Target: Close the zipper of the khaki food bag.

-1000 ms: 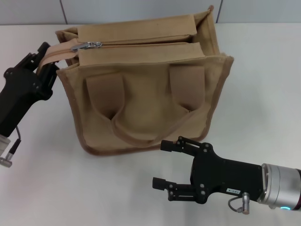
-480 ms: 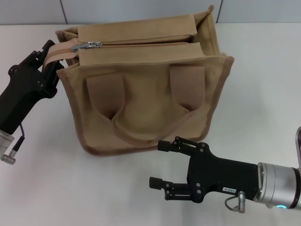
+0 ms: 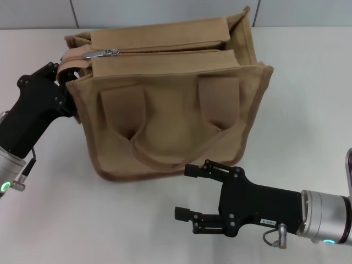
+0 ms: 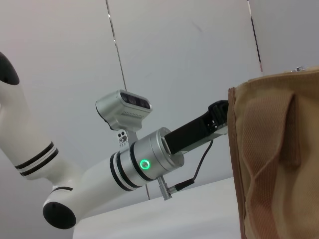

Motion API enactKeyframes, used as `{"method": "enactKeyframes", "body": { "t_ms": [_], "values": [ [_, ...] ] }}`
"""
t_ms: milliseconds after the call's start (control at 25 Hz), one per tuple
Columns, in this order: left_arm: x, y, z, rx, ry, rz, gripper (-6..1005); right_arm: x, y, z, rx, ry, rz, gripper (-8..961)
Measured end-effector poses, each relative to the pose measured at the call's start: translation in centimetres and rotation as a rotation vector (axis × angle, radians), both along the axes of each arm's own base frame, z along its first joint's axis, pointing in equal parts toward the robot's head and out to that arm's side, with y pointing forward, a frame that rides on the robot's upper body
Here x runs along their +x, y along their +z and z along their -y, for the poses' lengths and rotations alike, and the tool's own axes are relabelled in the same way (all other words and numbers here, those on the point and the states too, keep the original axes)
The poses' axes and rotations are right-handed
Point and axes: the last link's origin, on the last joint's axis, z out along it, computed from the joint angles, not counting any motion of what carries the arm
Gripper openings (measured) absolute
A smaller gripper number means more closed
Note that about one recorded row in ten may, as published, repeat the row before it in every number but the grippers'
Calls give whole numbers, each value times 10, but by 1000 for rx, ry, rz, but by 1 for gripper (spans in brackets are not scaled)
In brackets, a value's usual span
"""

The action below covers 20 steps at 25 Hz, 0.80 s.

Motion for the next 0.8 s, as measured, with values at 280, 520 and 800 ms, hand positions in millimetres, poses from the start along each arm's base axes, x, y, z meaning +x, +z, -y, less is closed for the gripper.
{"method": "enactKeyframes", "body": {
  "t_ms": [280, 520, 800],
  "values": [
    [3, 0, -2, -16, -12, 13, 34, -1, 1, 1, 0, 1, -12, 733],
    [14, -3, -9, -34, -42, 41, 33, -6, 11, 6, -1, 21, -90, 729],
    [33, -1, -14, -29, -128, 83, 32, -8, 35, 12, 42, 59, -210, 725]
  ]
}}
